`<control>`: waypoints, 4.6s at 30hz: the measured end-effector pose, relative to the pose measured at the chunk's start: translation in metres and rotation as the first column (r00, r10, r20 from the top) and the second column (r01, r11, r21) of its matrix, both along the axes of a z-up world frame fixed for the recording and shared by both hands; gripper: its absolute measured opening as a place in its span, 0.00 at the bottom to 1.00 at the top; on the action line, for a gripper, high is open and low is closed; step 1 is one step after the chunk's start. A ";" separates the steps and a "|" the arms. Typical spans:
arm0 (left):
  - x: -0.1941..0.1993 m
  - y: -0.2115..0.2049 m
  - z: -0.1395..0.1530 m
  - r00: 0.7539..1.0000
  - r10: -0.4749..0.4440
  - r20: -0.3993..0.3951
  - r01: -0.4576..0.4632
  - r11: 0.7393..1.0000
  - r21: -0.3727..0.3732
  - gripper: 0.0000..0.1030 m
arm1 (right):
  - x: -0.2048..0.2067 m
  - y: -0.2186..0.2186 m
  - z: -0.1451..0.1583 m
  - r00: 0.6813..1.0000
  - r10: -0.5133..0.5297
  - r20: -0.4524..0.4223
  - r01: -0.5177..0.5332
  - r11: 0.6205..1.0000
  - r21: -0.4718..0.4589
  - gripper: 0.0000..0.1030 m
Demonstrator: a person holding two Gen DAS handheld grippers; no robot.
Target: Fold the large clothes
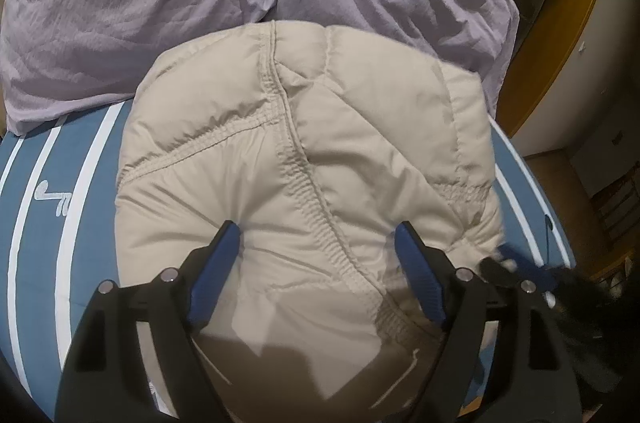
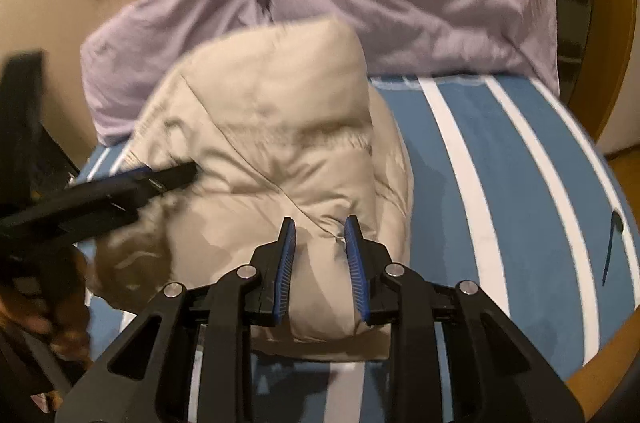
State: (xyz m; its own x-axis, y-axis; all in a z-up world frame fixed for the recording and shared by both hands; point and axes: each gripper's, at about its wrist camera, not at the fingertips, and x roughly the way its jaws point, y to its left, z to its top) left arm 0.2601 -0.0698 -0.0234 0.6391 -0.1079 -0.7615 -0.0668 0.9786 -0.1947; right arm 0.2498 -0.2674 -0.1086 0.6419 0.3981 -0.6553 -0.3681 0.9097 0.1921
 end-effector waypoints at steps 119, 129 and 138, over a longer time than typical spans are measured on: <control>0.067 0.051 -0.028 0.966 0.231 0.113 -0.247 0.954 0.168 0.98 | 0.099 0.042 -0.014 0.991 -0.020 0.130 0.020 1.000 0.005 0.41; 0.068 0.048 -0.037 0.962 0.236 0.137 -0.260 0.943 0.206 0.98 | 0.098 0.045 -0.013 0.991 -0.022 0.133 0.024 1.000 -0.015 0.42; 0.068 0.050 -0.039 0.961 0.240 0.137 -0.266 0.939 0.217 0.98 | 0.105 0.053 0.017 0.989 -0.036 0.140 0.038 0.999 -0.007 0.56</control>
